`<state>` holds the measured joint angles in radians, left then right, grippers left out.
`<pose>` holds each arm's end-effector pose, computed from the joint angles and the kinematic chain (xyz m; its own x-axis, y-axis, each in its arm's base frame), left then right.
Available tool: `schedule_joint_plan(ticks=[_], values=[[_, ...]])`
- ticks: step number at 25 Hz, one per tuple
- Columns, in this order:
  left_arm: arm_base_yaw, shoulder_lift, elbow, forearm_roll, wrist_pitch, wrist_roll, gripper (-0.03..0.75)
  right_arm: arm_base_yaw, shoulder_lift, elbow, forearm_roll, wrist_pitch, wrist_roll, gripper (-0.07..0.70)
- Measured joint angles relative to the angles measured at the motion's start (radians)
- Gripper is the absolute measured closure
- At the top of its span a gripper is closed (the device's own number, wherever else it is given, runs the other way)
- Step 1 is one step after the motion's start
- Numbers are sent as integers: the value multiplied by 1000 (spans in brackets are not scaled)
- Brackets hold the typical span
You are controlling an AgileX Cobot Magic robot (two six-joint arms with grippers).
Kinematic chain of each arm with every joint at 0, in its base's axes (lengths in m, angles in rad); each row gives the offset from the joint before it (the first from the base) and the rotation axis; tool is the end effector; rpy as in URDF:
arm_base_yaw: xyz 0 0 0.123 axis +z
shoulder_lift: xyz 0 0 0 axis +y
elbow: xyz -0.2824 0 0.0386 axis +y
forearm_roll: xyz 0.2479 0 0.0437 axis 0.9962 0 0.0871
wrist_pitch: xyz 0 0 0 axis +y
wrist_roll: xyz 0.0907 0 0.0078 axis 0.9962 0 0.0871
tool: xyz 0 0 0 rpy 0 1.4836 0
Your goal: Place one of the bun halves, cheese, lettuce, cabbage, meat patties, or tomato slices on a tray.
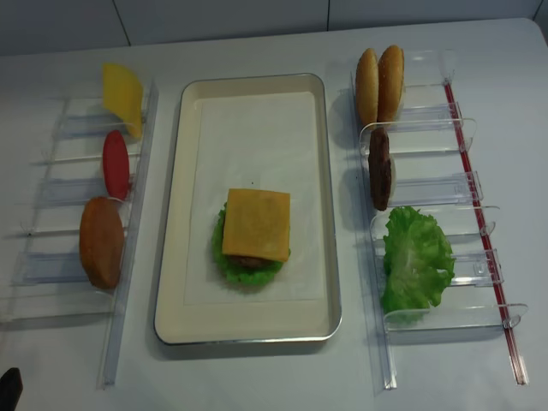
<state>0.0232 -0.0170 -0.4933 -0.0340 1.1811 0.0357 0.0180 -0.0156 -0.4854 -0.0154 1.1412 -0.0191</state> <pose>-0.0121 -0.0031 0.2658 -0.5505 0.0100 -0.8348 0.0156 0.9999 0.0017 -0.0091 -0.0014 0.2667 -0.5248 -0.0350 -0.8505 -0.0195 0.9994 -0.0291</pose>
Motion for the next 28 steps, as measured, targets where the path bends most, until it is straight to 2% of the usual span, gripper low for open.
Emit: schedule_joint_plan(ticks=[28], values=[[0, 0, 0, 0, 0, -1, 548, 0, 0, 0, 0, 0, 2, 363]])
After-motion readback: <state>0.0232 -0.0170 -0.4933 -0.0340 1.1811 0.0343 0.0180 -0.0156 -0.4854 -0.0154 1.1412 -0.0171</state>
